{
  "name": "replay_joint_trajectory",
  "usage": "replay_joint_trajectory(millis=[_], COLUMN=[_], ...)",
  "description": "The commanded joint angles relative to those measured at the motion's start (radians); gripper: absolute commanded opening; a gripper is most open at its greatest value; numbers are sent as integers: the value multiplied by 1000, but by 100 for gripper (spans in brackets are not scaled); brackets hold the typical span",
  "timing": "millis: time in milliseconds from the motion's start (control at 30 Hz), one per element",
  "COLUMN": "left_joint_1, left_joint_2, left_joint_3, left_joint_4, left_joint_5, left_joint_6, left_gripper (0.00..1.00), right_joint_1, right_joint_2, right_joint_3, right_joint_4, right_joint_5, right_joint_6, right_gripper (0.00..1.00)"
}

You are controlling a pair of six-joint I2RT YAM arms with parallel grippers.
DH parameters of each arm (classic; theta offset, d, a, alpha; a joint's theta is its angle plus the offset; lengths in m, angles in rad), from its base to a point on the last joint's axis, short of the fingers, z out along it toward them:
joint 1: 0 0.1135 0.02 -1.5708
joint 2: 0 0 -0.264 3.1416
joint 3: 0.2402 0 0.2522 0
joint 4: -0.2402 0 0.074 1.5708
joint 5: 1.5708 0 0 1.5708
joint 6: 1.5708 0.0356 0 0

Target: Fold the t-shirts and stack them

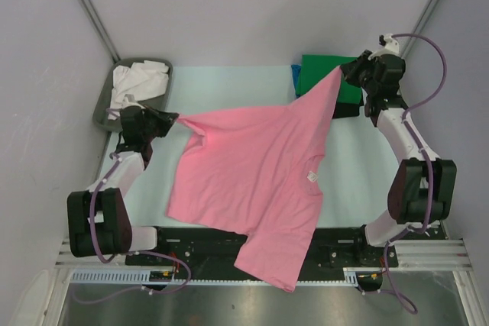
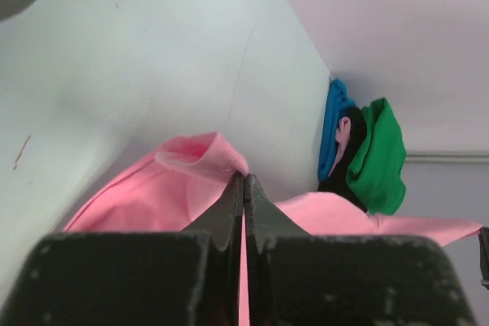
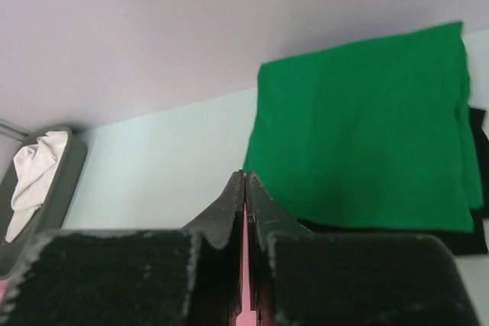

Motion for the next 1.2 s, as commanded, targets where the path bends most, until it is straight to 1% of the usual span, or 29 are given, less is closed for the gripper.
replay_joint_trajectory(millis=[0,100,133,200,367,500,533,633,667,700,733,767,800,833,900,933,967,1000,1033,1067,1100,1133,1167], left_joint_1=[-9,-9,-9,-9,-9,-9,-9,-9,-9,-9,-9,-9,-9,-10,-18,-27,-53,-64,-73,-82,-81,-109,-123], left_joint_2=[80,128,142,179,252,344,363,436,453,490,508,522,539,539,524,501,468,400,366,308,276,242,207], left_joint_3=[105,172,204,240,350,441,477,555,579,606,667,698,726,747,755,710,662,616,537,498,458,374,329], left_joint_4=[25,-7,-19,-44,-96,-134,-147,-170,-177,-193,-241,-262,-277,-291,-331,-329,-294,-274,-271,-271,-277,-277,-276], left_joint_5=[-67,-98,-108,-121,-156,-173,-175,-179,-181,-196,-202,-207,-213,-217,-205,-217,-219,-227,-234,-234,-233,-231,-242], left_joint_6=[-39,-36,-33,-19,4,32,39,58,73,81,87,104,110,105,99,98,99,95,88,79,72,64,59], left_gripper=[0,0,0,0,0,0,0,0,13,25,40,81,99,100,100,100,100,100,100,100,100,100,100], right_joint_1=[18,87,105,154,213,231,234,236,236,236,236,236,231,228,213,210,204,196,191,188,187,187,187], right_joint_2=[122,199,252,311,492,602,618,676,691,723,736,743,747,739,702,638,595,549,436,384,325,279,195], right_joint_3=[157,304,395,473,718,829,841,872,884,901,924,935,942,938,918,889,805,739,676,551,498,454,357], right_joint_4=[130,68,13,-23,-112,-141,-170,-161,-161,-163,-157,-157,-157,-119,-115,-100,-82,-68,-40,-37,-45,-93,-118], right_joint_5=[-82,-121,-124,-138,-147,-138,-133,-100,-90,-67,-52,-41,-15,-10,-6,-10,-12,-4,-6,-12,2,9,2], right_joint_6=[34,-13,-50,-82,-108,-108,-107,-95,-89,-82,-61,-52,-41,-20,-10,-10,-12,-10,-10,-25,-32,-42,-59], right_gripper=[0,0,0,0,0,0,0,0,0,11,32,54,93,99,100,100,100,100,100,100,100,100,100])
